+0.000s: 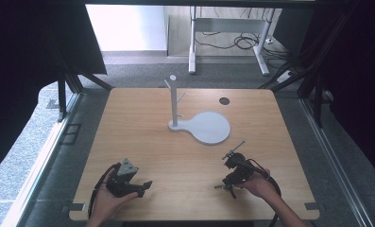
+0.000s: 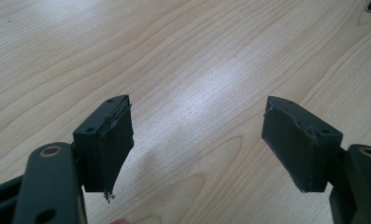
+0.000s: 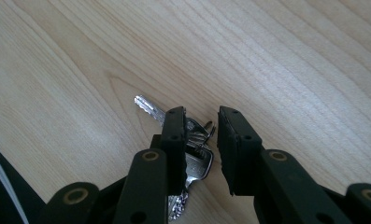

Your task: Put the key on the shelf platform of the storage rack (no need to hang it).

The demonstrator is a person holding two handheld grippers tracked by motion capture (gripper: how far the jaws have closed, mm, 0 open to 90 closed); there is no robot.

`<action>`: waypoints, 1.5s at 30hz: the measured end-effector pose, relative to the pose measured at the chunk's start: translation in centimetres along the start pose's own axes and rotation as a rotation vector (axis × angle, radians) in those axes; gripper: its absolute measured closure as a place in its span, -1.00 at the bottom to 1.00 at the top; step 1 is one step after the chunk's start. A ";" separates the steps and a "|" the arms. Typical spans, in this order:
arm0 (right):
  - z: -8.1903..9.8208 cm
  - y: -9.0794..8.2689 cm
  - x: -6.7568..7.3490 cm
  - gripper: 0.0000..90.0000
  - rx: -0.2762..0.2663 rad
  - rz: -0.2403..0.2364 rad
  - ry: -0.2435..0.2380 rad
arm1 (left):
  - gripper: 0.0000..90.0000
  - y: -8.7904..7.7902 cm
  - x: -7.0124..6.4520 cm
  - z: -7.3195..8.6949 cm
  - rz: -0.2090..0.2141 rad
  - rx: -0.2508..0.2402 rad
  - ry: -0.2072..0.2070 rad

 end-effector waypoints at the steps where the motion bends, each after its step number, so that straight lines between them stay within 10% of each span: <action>1: -0.1 0.1 0.1 0.66 0.005 -0.001 0.003 | -0.44 0.0 0.0 0.0 -0.002 -0.001 -0.004; 30: -0.3 0.1 0.0 0.98 0.045 -0.028 0.009 | -0.44 -0.1 0.3 0.0 -0.005 -0.003 -0.008; 45: -0.9 -3.6 -0.1 0.98 0.012 0.019 -0.034 | -0.44 -0.2 0.4 0.0 -0.008 -0.008 -0.013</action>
Point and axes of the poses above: each handheld gripper's, and its own axes: y roughly forward along the jaws, z roughly out of its underside, x roughly to its left, the point moved 9 cm from there along y, roughly forward along the jaws, and after that the axes turned 13 degrees about -y, right-handed, at the moved point
